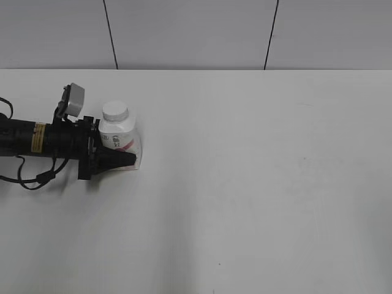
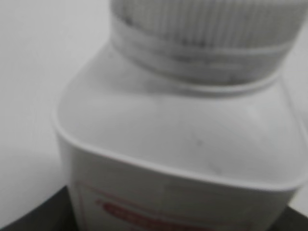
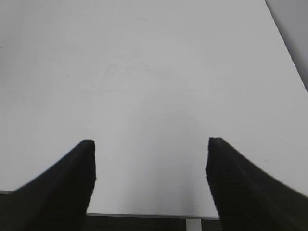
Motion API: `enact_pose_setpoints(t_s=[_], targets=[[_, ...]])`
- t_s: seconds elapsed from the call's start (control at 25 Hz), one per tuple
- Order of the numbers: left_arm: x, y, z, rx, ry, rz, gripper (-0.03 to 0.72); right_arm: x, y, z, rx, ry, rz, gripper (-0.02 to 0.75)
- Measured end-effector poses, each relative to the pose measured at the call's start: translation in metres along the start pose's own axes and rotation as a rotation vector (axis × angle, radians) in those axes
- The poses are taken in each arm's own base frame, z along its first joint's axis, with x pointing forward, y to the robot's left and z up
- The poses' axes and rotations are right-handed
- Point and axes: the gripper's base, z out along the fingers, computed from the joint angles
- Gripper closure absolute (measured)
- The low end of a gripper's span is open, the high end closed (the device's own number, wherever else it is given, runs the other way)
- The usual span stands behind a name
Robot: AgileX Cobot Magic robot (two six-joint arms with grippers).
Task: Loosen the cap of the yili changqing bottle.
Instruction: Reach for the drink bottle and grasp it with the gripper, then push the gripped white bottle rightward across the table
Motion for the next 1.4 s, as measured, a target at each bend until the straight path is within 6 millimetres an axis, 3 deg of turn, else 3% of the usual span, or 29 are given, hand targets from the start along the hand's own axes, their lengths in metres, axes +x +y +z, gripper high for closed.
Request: enact_pose_setpoints(t_s=[0.48, 0.8, 1.2, 1.4], targets=[[-0.043, -0.030, 0.076, 0.082, -0.061, 0.007, 0.255, 0.000, 0.000, 0.000, 0.000, 0.000, 0.000, 0.173], [-0.072, -0.043, 0.123, 0.120, -0.035, 0.121, 0.256, 0.000, 0.000, 0.000, 0.000, 0.000, 0.000, 0.173], [-0.078, -0.040, 0.137, 0.023, -0.022, 0.095, 0.256, 0.000, 0.000, 0.000, 0.000, 0.000, 0.000, 0.173], [-0.061, -0.040, 0.143, 0.033, -0.030, 0.040, 0.256, 0.000, 0.000, 0.000, 0.000, 0.000, 0.000, 0.173]])
